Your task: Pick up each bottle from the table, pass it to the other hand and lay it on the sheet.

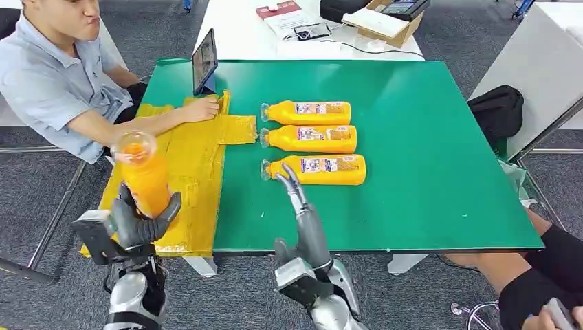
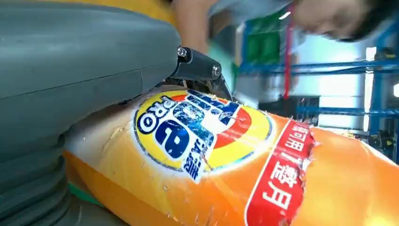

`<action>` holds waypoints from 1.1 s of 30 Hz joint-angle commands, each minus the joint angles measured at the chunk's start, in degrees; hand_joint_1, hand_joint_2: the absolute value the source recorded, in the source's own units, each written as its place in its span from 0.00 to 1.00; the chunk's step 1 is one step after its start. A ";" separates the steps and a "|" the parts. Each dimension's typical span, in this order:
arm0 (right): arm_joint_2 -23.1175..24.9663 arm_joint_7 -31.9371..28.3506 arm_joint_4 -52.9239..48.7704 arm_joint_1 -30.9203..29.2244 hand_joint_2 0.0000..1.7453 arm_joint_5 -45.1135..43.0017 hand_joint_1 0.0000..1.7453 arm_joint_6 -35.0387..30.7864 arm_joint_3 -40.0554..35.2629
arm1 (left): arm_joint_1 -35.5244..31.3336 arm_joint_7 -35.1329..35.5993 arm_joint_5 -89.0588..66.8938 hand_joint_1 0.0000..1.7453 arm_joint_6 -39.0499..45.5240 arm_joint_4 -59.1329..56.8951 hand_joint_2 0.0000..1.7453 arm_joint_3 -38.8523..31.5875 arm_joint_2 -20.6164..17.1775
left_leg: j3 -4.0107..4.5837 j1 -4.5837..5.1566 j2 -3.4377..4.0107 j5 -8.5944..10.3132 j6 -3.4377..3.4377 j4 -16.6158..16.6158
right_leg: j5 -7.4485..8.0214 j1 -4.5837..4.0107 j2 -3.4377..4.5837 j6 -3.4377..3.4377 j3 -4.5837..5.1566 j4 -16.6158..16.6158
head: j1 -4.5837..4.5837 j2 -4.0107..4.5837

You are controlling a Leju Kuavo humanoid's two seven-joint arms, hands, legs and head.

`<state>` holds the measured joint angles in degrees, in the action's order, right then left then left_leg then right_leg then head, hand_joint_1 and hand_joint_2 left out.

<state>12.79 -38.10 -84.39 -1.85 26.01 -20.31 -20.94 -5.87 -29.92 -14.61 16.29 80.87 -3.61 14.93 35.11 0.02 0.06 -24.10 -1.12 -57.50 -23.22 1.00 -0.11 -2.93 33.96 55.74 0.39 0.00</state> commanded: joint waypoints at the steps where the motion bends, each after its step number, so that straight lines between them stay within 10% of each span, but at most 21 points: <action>1: -1.99 -1.90 -7.94 0.58 0.00 -6.10 0.00 -8.20 4.93 | -8.87 0.22 -10.52 1.00 6.47 -12.50 1.00 -1.18 -5.22 | -0.17 -0.03 -0.15 -0.03 0.06 0.04 | -0.08 -0.04 -0.15 0.11 -0.21 -0.02 | 0.00 0.00; 12: -0.83 -1.72 -4.66 0.75 0.00 -9.86 0.00 -3.76 7.62 | -16.55 10.24 -40.02 1.00 11.82 -34.69 1.00 4.08 -15.72 | -0.22 -0.03 -0.06 0.01 0.07 0.09 | -0.02 -0.05 -0.06 0.08 -0.21 -0.06 | 0.00 0.00; 30: -1.47 -1.50 -2.43 -0.95 0.00 -9.02 0.00 -1.42 7.24 | -18.90 11.14 -42.61 1.00 6.98 -42.93 1.00 3.39 -17.30 | -0.27 -0.06 0.03 -0.03 0.09 0.05 | -0.03 -0.07 0.03 0.12 -0.27 -0.02 | 0.00 0.00; 32: -1.55 -0.48 -1.08 -1.64 0.00 -8.86 0.00 -0.29 7.36 | -19.26 11.46 -43.07 0.89 6.82 -44.82 1.00 3.23 -17.34 | -0.36 -0.08 0.08 -0.05 0.11 0.06 | -0.03 -0.09 0.08 0.14 -0.34 -0.03 | 0.00 0.00; 33: -1.56 -0.40 -0.65 -1.81 0.00 -8.73 0.00 -0.18 7.43 | -19.14 11.35 -43.09 0.57 7.07 -45.06 1.00 3.14 -17.23 | -0.35 -0.06 0.10 -0.04 0.09 0.07 | -0.01 -0.06 0.10 0.10 -0.31 -0.02 | 0.00 0.00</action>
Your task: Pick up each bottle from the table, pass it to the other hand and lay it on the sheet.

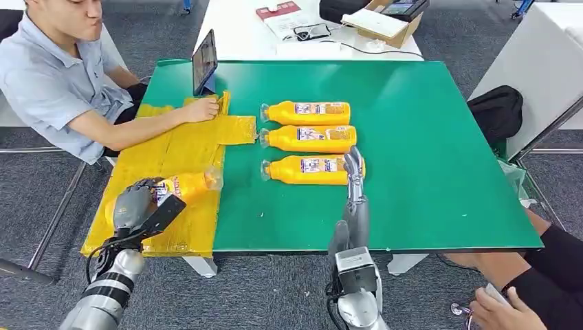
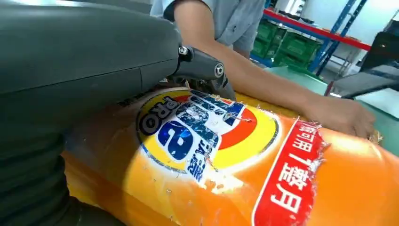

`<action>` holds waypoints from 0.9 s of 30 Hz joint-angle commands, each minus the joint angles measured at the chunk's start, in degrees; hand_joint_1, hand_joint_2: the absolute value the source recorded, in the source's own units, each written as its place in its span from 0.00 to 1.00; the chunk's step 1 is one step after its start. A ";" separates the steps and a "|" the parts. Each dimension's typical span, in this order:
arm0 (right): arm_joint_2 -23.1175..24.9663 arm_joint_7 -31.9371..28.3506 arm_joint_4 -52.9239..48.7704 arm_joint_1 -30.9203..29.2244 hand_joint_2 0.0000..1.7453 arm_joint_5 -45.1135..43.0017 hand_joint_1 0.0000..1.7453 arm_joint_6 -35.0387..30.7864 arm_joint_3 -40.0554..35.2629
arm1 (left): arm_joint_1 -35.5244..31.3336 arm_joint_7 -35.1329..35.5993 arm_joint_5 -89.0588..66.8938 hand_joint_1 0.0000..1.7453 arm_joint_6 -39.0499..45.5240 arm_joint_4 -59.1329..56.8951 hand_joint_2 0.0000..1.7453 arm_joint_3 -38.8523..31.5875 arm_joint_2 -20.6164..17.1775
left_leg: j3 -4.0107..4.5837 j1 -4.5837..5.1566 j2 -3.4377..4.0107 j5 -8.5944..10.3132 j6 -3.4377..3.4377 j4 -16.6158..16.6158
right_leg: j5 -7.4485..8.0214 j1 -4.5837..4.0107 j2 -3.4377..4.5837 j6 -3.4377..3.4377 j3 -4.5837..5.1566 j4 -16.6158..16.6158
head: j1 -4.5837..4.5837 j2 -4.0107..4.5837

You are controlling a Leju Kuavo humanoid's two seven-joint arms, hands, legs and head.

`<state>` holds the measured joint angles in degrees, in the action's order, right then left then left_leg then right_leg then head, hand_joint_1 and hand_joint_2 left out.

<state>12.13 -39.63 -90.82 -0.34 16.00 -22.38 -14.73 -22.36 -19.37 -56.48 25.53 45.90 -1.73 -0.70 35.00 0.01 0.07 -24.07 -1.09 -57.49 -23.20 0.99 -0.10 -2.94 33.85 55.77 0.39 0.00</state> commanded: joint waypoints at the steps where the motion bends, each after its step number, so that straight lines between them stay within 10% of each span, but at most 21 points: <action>1: -0.88 1.19 6.22 -3.50 0.00 1.43 0.00 1.97 1.30 | -2.59 0.69 -1.41 0.04 -2.27 -10.37 1.00 1.33 -1.58 | -0.18 -0.04 0.05 -0.04 0.05 0.04 | -0.02 -0.04 0.06 0.08 -0.17 -0.05 | 0.02 0.00; 17: 0.00 0.44 12.03 -5.27 0.00 2.08 0.00 3.38 4.90 | 4.63 -6.80 21.96 0.00 -25.03 11.73 1.00 2.99 2.80 | -0.49 -0.06 -0.19 0.03 0.06 0.05 | -0.02 -0.06 -0.12 0.14 -0.57 -0.08 | 0.00 0.00; 18: -0.02 0.35 12.11 -5.26 0.00 2.21 0.00 3.39 5.01 | 4.94 -7.14 23.84 0.00 -26.40 12.81 0.00 3.06 2.99 | -0.45 -0.07 -0.23 0.04 0.04 0.03 | -0.02 -0.07 -0.17 0.12 -0.54 -0.07 | 0.00 0.00; 26: -0.97 -0.11 11.97 -4.86 0.00 4.73 0.00 2.35 5.86 | 9.04 -9.20 38.70 0.00 -31.64 28.02 0.00 2.62 5.63 | -0.30 -0.07 -0.29 0.03 0.03 -0.03 | -0.08 -0.08 -0.25 0.12 -0.43 -0.03 | 0.00 0.00; 27: -1.32 -0.05 11.81 -4.84 0.00 5.44 0.00 2.16 5.86 | 9.05 -9.21 40.91 0.00 -30.81 30.15 1.00 2.00 7.21 | -0.17 -0.08 -0.30 0.05 0.01 -0.06 | -0.06 -0.08 -0.26 0.09 -0.31 -0.02 | 0.00 0.00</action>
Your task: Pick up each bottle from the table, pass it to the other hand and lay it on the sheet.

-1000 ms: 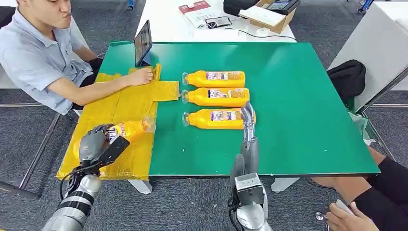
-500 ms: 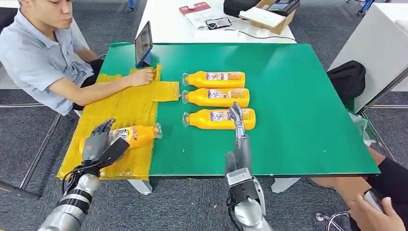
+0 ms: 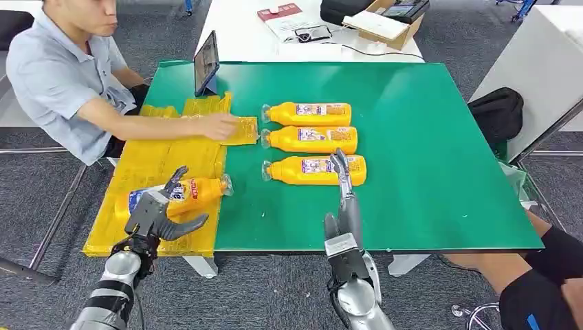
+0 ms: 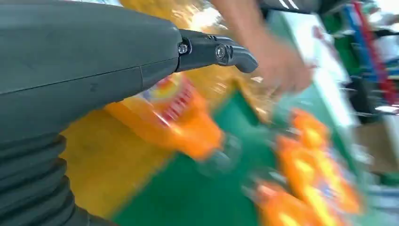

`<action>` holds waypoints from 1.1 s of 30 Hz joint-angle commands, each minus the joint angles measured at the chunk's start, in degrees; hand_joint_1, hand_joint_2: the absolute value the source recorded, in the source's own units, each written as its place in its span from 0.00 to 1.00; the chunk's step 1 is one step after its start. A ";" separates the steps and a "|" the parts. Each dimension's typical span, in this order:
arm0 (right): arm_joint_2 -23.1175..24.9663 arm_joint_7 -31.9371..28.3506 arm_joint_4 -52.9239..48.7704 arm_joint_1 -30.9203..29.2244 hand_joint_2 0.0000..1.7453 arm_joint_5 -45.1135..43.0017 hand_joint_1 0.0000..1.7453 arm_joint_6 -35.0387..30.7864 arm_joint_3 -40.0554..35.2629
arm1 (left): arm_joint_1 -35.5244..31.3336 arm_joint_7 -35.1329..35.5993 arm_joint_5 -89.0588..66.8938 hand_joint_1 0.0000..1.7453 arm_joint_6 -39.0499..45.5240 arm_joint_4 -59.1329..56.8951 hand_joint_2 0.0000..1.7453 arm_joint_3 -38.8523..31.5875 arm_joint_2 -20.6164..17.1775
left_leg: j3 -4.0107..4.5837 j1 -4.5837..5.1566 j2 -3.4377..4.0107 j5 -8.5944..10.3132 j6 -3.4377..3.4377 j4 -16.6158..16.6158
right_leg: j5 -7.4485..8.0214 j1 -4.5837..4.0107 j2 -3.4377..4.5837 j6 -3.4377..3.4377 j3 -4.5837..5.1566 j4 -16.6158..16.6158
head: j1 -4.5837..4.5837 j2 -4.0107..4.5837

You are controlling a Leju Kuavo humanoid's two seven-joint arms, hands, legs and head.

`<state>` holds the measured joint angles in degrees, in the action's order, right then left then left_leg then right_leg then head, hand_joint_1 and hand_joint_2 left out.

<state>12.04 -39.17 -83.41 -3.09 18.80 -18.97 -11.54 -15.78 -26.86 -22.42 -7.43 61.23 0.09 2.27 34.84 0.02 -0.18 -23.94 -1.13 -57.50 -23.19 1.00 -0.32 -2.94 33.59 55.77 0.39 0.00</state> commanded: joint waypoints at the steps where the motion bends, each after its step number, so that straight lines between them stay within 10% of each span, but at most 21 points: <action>1: -1.62 -0.53 4.28 -2.17 0.00 3.64 0.00 -1.73 2.71 | 2.41 -0.59 9.46 0.00 2.38 16.58 1.00 -0.07 5.49 | 0.04 -0.06 -0.01 -0.06 0.04 -0.03 | -0.05 -0.07 -0.01 0.08 0.03 -0.02 | 0.00 0.00; 9: -10.92 9.22 24.29 -15.06 0.00 24.52 0.00 -7.22 4.66 | 3.66 -1.89 25.38 0.00 13.89 30.36 1.00 5.23 9.18 | 0.20 -0.08 0.10 -0.06 -0.02 -0.04 | 0.05 -0.09 0.09 0.03 0.13 -0.11 | 0.04 0.00; 10: -11.93 10.45 27.43 -16.43 1.00 27.22 0.00 -7.24 4.04 | 4.17 -1.95 25.87 0.00 14.41 30.98 1.00 4.98 9.34 | 0.11 -0.10 0.15 -0.10 -0.01 -0.04 | 0.04 -0.11 0.15 0.07 0.05 -0.13 | 0.00 0.00; 33: -13.76 21.01 48.33 -23.77 1.00 41.54 0.00 -1.74 -2.51 | 8.58 0.64 13.98 0.00 27.54 28.14 1.00 7.62 10.08 | 0.16 -0.02 0.06 -0.05 -0.03 -0.02 | 0.10 -0.07 0.04 0.13 0.12 -0.07 | 0.02 0.00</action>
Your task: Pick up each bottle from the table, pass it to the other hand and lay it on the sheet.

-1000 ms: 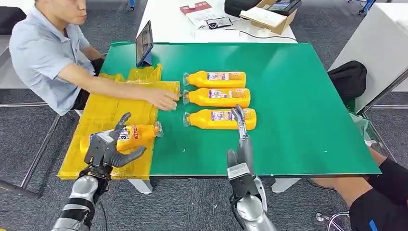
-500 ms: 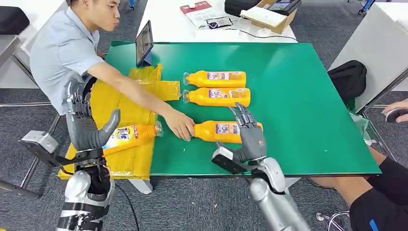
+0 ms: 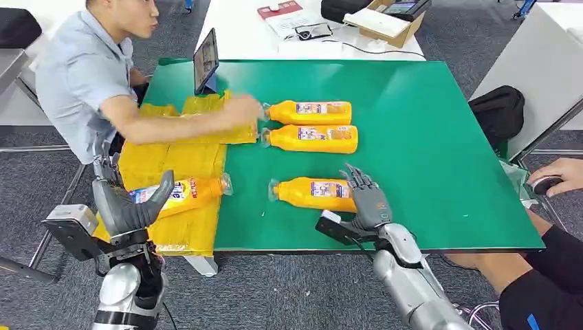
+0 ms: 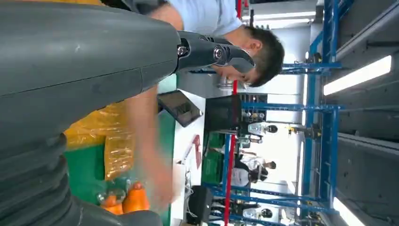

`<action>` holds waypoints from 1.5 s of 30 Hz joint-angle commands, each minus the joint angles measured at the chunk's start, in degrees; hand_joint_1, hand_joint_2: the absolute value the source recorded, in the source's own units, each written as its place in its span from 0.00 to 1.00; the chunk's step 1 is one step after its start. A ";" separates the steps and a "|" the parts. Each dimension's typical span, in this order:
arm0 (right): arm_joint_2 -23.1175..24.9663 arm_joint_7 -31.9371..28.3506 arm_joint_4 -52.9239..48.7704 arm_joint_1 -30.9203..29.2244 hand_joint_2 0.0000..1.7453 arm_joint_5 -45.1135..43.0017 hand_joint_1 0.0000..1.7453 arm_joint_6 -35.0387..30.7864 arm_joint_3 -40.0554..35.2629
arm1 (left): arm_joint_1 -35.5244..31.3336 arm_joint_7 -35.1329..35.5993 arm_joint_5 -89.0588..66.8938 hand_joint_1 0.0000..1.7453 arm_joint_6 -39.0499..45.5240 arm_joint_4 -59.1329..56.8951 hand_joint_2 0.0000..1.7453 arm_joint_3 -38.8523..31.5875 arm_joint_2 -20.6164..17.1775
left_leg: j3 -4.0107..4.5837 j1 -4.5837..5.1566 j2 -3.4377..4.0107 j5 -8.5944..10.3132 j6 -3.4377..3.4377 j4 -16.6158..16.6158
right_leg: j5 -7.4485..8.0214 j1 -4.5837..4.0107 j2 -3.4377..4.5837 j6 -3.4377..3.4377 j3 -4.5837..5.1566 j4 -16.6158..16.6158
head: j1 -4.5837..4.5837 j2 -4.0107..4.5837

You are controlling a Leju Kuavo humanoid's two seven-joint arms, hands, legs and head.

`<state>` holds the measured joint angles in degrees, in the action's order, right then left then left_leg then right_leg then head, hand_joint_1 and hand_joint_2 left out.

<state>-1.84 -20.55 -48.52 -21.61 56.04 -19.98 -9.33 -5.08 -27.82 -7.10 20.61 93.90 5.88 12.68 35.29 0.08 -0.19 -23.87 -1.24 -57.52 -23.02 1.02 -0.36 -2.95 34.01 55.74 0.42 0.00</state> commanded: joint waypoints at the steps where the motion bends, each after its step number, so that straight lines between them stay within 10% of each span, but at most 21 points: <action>1: 0.08 2.32 13.92 -5.34 1.00 4.32 0.00 -1.05 -4.78 | -2.22 1.53 -1.32 0.00 -0.40 -4.96 1.00 1.75 -0.21 | -0.16 -0.02 0.02 -0.05 0.05 0.02 | -0.03 -0.03 0.03 0.08 -0.16 -0.04 | 0.00 0.00; 20: -0.96 9.09 23.47 -11.75 1.00 12.85 0.00 1.21 -7.96 | -4.16 6.66 2.72 0.00 -6.67 -13.42 1.00 0.61 0.28 | -0.30 -0.01 -0.05 0.01 0.04 0.03 | -0.03 -0.02 -0.07 0.10 -0.29 -0.05 | 0.00 0.00; 21: -0.91 8.50 24.05 -11.93 1.00 12.20 0.14 2.64 -7.75 | -4.13 6.71 2.75 0.00 -7.06 -13.40 1.00 0.73 0.09 | -0.27 -0.02 -0.04 0.01 0.03 0.02 | -0.01 -0.03 -0.06 0.09 -0.26 -0.05 | 0.00 0.00; 22: -0.69 7.68 24.52 -11.82 1.00 10.54 0.81 4.24 -6.71 | -3.82 6.71 2.68 0.00 -7.21 -13.30 1.00 0.70 0.01 | -0.34 -0.04 -0.06 -0.02 0.06 0.01 | -0.04 -0.04 -0.08 0.13 -0.33 -0.04 | 0.00 0.00; 24: -0.94 8.18 25.74 -12.28 1.00 11.22 0.98 5.80 -7.69 | -3.56 6.54 2.34 0.00 -7.44 -13.36 1.00 0.66 -0.19 | -0.30 -0.01 -0.05 0.02 0.03 0.03 | -0.01 -0.01 -0.07 0.08 -0.28 -0.05 | 0.00 0.00; 35: -0.36 9.96 28.95 -14.85 1.00 8.21 1.00 15.14 -6.57 | -3.47 7.06 1.65 0.00 -8.22 -14.03 1.00 0.05 -0.60 | -0.61 -0.05 -0.11 0.03 0.04 0.08 | -0.02 -0.05 -0.12 0.12 -0.58 -0.14 | 0.00 0.00; 45: 6.56 -13.74 7.58 -3.62 1.00 -19.80 1.00 12.88 6.42 | -0.91 8.16 6.40 0.00 -13.29 -14.40 1.00 0.81 0.48 | -0.78 -0.09 0.07 -0.02 0.07 0.10 | 0.01 -0.10 0.05 0.13 -0.73 -0.17 | 0.00 0.00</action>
<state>-2.05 -23.09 -26.30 -36.94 53.72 -4.39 -13.48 -6.58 -20.94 -3.91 10.21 82.77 6.54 13.20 34.69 0.09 -0.14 -23.88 -1.26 -57.52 -22.99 1.02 -0.33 -2.95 33.48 55.71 0.42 0.00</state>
